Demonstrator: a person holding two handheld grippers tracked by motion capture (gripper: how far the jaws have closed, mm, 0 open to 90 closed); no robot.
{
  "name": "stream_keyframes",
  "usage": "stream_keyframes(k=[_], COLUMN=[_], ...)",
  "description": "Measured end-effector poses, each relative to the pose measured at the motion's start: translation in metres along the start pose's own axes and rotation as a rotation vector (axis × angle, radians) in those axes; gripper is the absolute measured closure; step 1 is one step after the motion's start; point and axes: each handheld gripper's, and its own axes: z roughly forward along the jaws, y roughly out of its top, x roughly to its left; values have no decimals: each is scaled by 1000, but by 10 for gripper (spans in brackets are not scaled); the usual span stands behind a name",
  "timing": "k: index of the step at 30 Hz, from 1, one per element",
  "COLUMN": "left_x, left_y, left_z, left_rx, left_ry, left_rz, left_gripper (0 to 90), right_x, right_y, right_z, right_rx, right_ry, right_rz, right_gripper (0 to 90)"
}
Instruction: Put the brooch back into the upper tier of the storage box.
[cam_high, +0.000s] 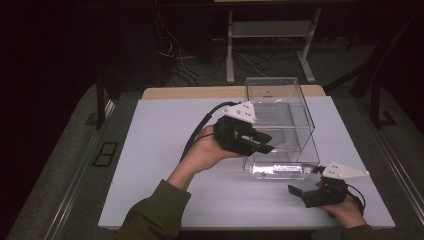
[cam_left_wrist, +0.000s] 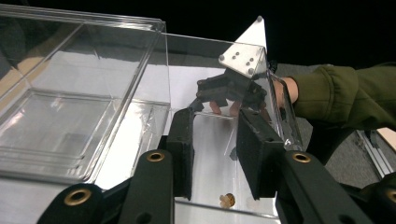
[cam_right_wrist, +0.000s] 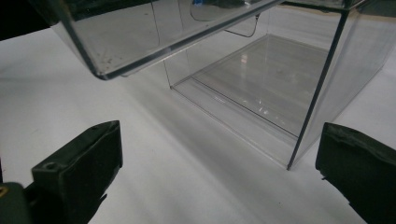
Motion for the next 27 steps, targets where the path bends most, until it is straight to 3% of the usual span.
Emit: stream_keyframes(k=[13, 17, 18, 22, 23, 27], left_x=[0, -2, -1, -1, -3, -1], left_y=[-13, -19, -21, -29, -32, -42], left_z=[-23, -30, -34, -41, -42, -50], left_rx=[-64, -97, -82, -95, -109, -101], left_ry=[30, 42, 39, 59, 64, 87], left_rz=[-8, -37, -17, -27, -52, -53], left_gripper=[549, 528, 515, 472, 464, 440], right_x=[0, 0, 0, 0, 0, 0], right_y=[0, 0, 0, 0, -1, 0], right_z=[0, 0, 0, -1, -1, -1], right_rx=[-1, 0, -1, -1, -2, -2], right_ry=[-2, -2, -3, -3, -4, -3], right_rz=[5, 6, 4, 8, 8, 10], right_gripper=[4, 4, 4, 4, 4, 4])
